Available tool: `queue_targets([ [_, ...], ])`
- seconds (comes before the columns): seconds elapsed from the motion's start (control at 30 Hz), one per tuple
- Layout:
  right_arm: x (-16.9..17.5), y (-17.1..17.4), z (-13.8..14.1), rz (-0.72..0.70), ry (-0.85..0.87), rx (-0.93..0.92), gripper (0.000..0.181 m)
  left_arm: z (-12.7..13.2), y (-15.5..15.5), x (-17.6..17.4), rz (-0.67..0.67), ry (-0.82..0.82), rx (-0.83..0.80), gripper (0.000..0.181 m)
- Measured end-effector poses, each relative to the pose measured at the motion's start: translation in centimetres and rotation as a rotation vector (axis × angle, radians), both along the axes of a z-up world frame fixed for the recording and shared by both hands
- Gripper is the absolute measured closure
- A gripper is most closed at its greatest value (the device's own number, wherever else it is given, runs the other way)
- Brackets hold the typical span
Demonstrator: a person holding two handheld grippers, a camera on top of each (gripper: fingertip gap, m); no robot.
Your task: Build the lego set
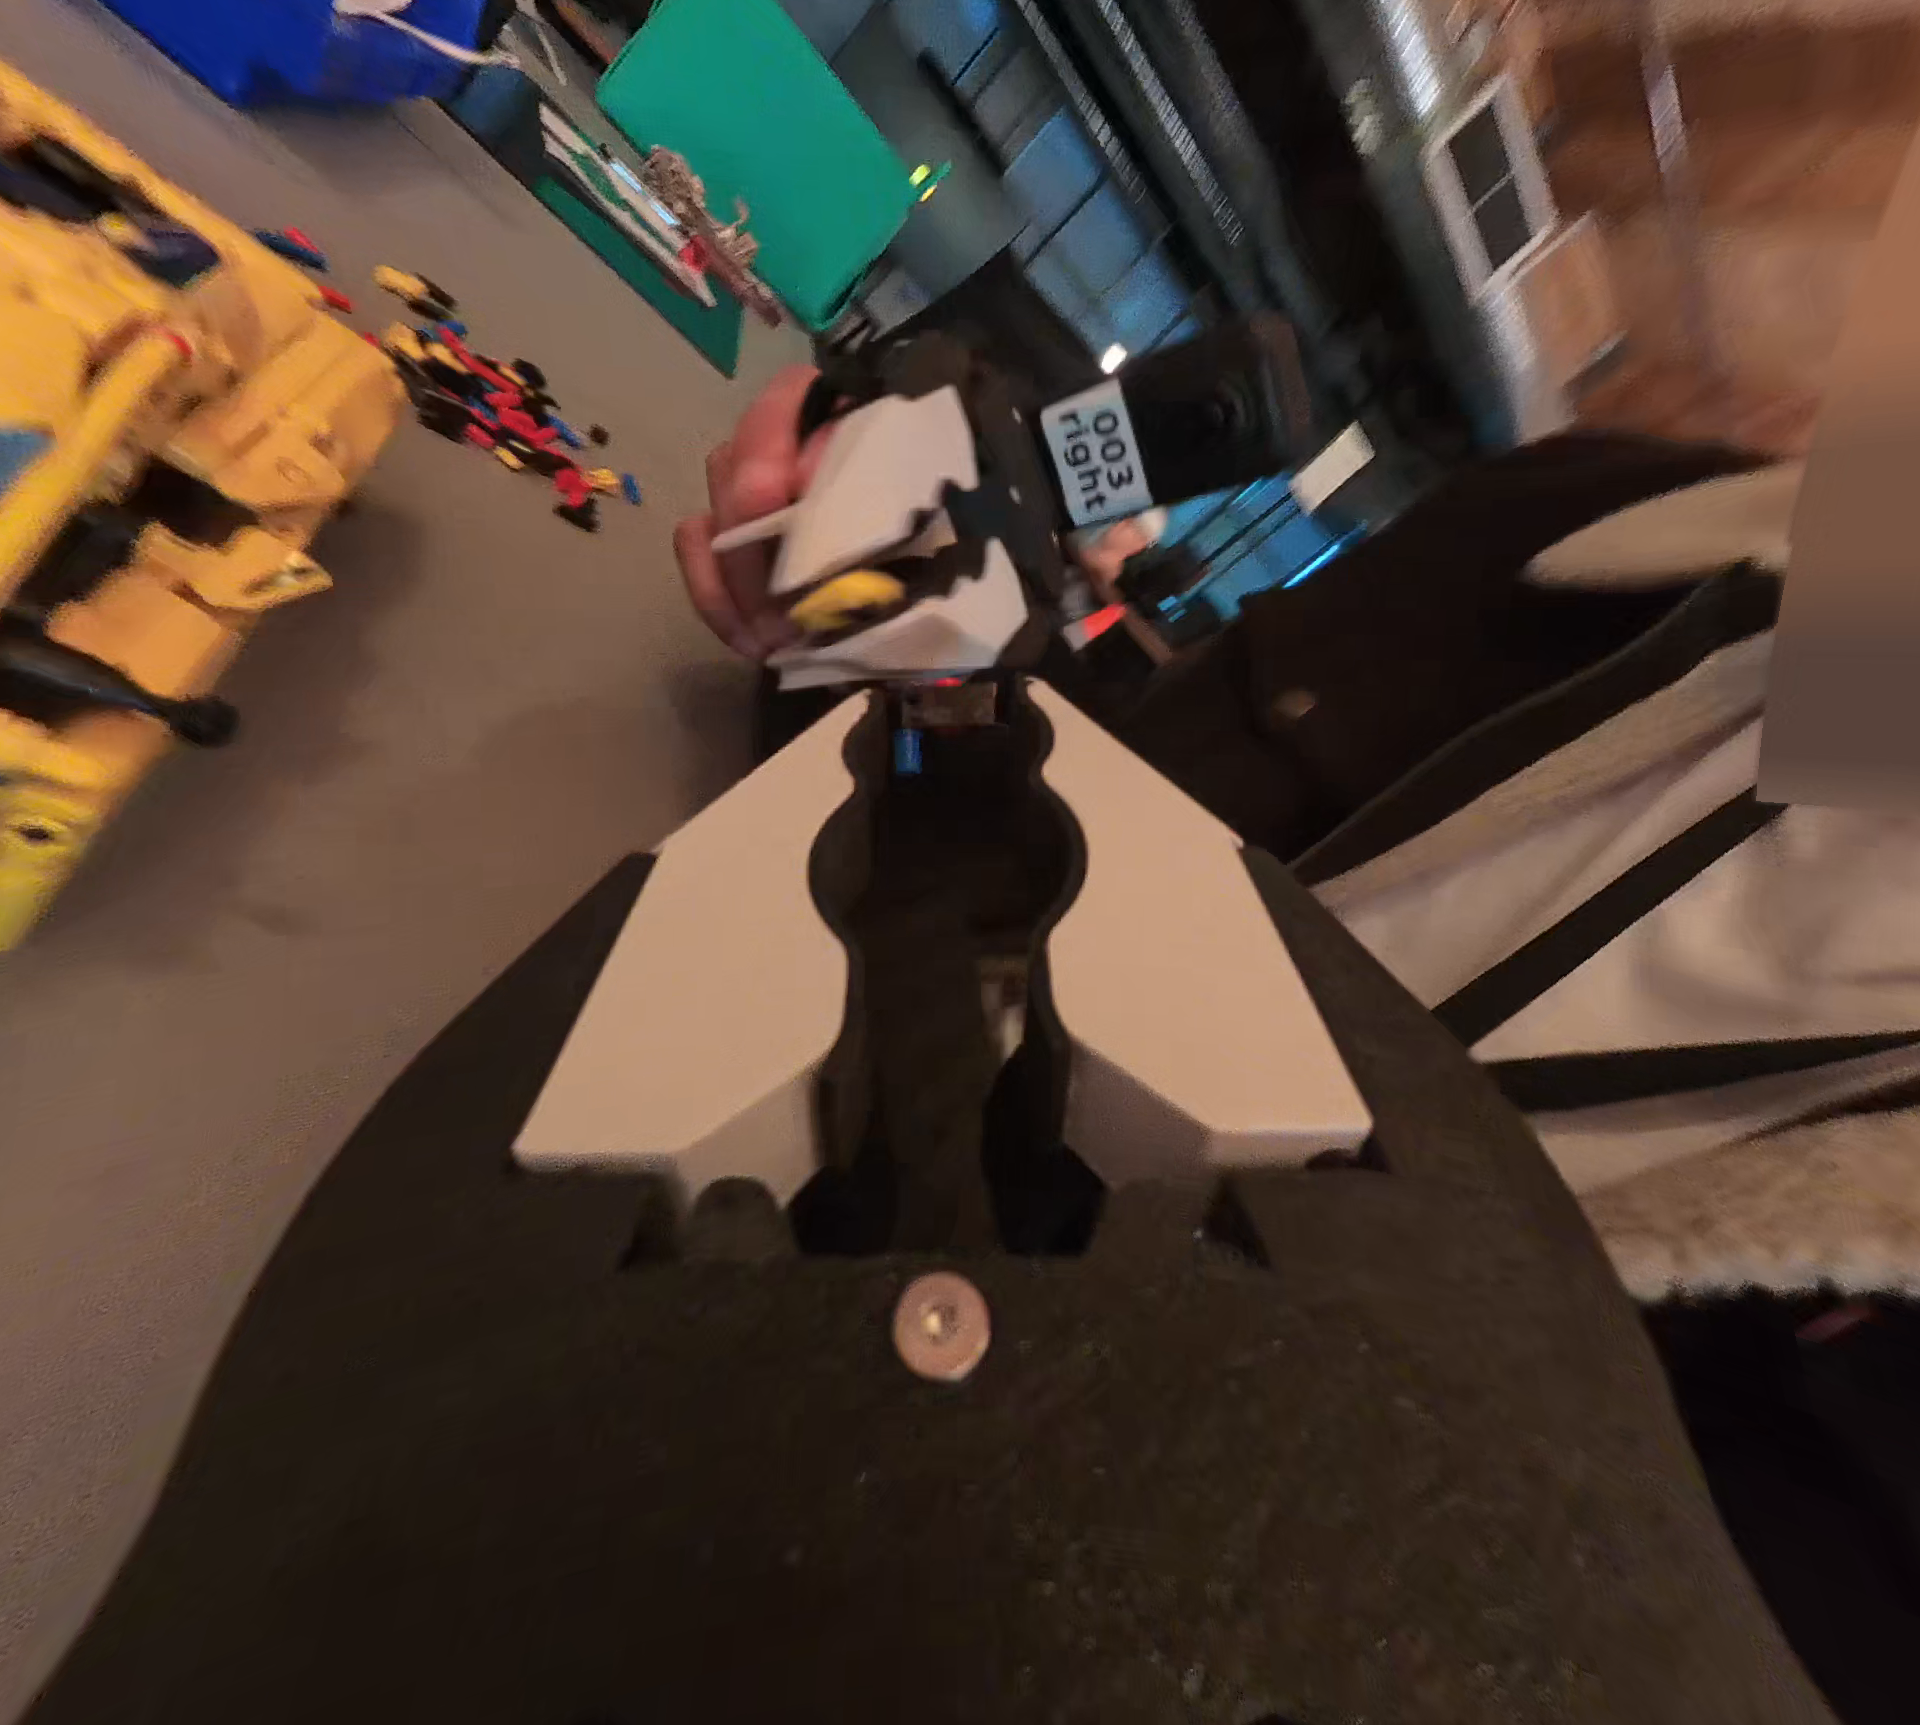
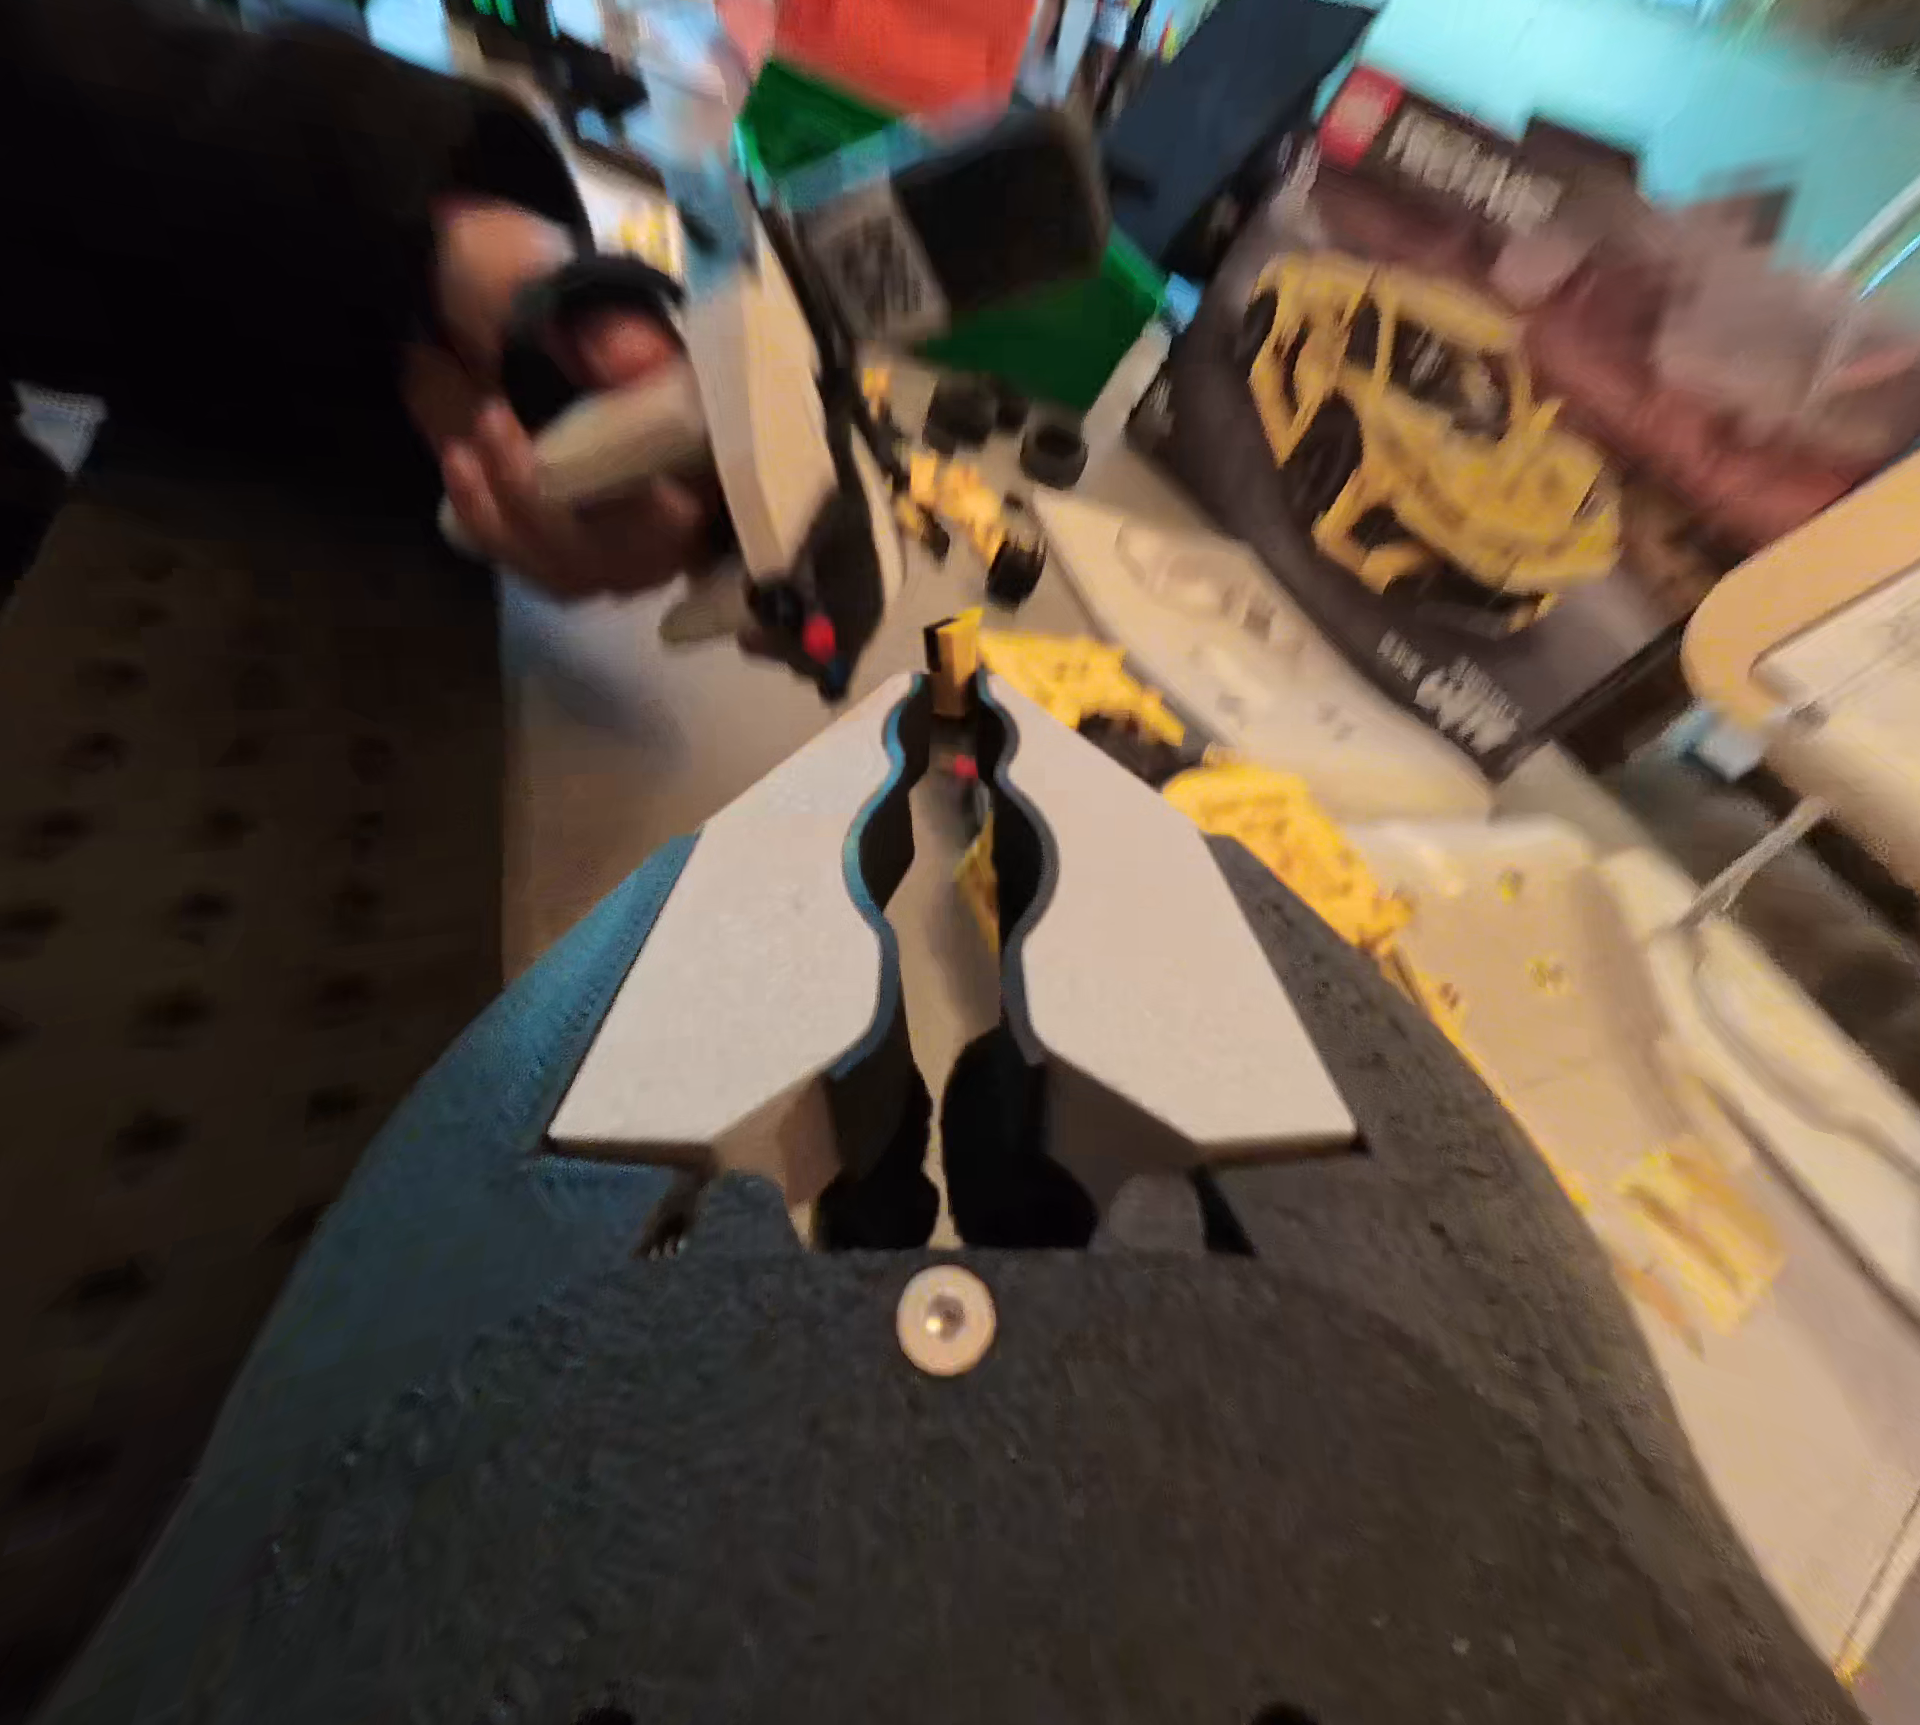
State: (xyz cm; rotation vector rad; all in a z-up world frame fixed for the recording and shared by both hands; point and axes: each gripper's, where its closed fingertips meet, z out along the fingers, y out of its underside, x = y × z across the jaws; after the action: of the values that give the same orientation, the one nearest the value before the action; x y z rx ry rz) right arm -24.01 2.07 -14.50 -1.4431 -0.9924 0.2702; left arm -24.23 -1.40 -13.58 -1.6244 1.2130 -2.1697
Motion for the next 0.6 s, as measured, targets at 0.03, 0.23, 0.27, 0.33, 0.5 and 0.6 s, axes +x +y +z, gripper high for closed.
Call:
queue_targets([
  [0.03, -0.3, -0.4, 1.1, 0.012, 0.023, 0.046, 0.176, 0.2, -0.1, 0.2, -0.008, -0.017, -0.085, 0.159],
  [0.23, -0.5, -1.0, 2.1, 0.04, 0.054, 0.088, 0.176, 2.3, 1.2, -0.6, -0.031, -0.142, -0.351, 0.159],
  [0.27, -0.6, -1.0, 2.0, 0.036, 0.036, 0.101, 0.176, 2.1, 1.2, -0.6, -0.036, -0.136, -0.366, 0.159],
  [0.33, -0.5, -0.9, 1.6, 0.021, -0.016, 0.118, 0.176, 1.7, 1.1, -0.4, -0.043, -0.113, -0.372, 0.159],
  [0.5, -0.2, -1.1, 0.7, 0.025, -0.143, 0.143, 0.176, 0.8, 0.9, 0.0, -0.051, -0.061, -0.376, 0.16],
  [0.6, 0.0, -1.4, 0.4, 0.026, -0.222, 0.156, 0.176, 0.5, 0.8, 0.0, -0.061, -0.047, -0.382, 0.159],
])
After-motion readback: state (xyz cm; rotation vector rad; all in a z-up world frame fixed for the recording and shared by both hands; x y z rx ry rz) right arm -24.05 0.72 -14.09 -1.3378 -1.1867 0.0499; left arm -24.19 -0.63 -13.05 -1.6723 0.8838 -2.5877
